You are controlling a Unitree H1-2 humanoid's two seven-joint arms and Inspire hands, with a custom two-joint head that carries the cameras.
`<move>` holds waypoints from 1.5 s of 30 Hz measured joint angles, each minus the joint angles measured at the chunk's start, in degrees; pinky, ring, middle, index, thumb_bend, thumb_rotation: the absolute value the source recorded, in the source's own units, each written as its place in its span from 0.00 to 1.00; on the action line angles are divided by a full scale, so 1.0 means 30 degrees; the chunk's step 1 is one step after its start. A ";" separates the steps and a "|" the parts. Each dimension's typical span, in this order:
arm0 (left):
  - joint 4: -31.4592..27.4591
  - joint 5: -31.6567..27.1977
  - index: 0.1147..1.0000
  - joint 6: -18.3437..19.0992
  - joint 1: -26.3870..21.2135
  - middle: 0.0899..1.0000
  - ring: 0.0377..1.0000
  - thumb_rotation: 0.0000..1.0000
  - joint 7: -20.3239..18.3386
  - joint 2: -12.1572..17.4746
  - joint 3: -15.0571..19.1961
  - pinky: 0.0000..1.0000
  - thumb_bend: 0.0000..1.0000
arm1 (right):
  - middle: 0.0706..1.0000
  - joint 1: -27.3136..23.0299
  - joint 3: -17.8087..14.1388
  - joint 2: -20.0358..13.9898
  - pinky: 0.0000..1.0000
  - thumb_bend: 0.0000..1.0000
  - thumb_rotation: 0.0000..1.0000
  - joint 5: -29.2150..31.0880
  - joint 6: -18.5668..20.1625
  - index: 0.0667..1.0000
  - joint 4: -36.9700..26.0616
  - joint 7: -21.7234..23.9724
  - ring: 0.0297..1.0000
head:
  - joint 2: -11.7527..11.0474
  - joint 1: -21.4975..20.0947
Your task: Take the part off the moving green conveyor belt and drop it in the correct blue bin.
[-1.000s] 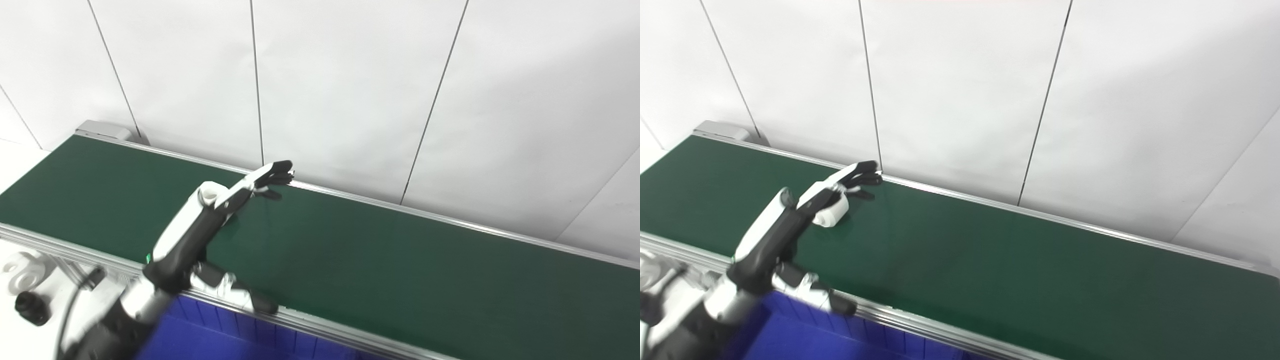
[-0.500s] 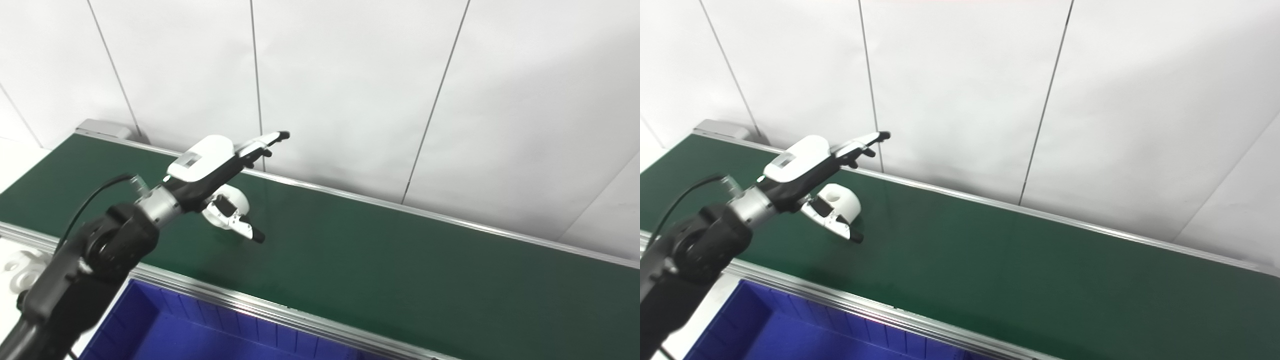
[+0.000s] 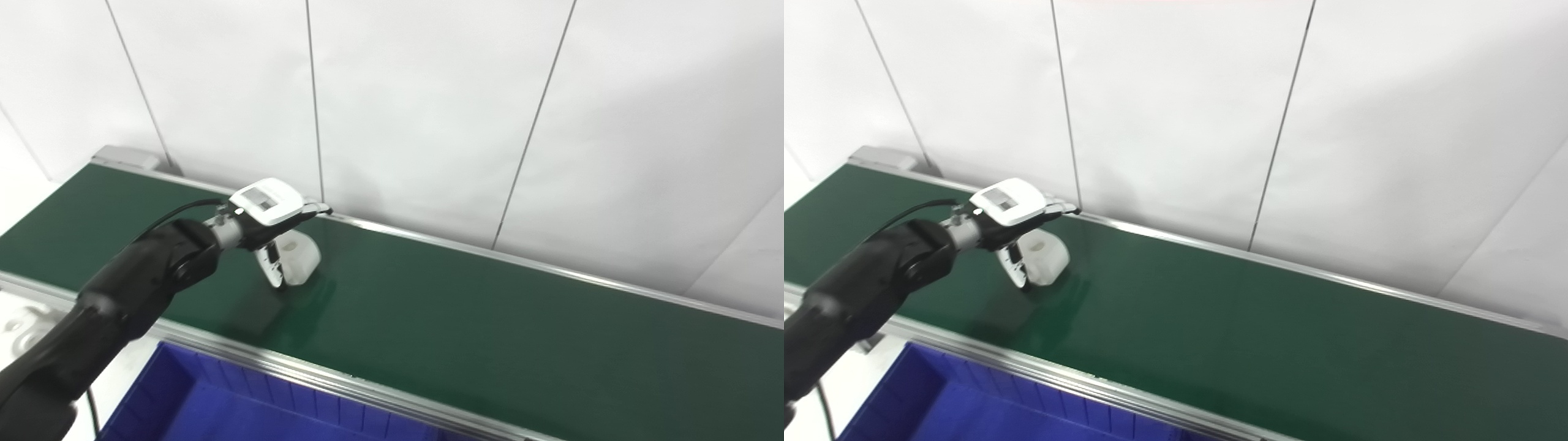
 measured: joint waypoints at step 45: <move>-0.7798 -0.7405 0.42 -0.0165 0.0918 0.42 0.38 0.00 -0.2810 -0.0323 0.1858 0.33 0.52 | 1.00 0.1007 0.0300 0.0268 1.00 0.77 1.00 -0.0003 0.1488 1.00 -0.2905 0.0028 1.00 | 0.3746 0.3712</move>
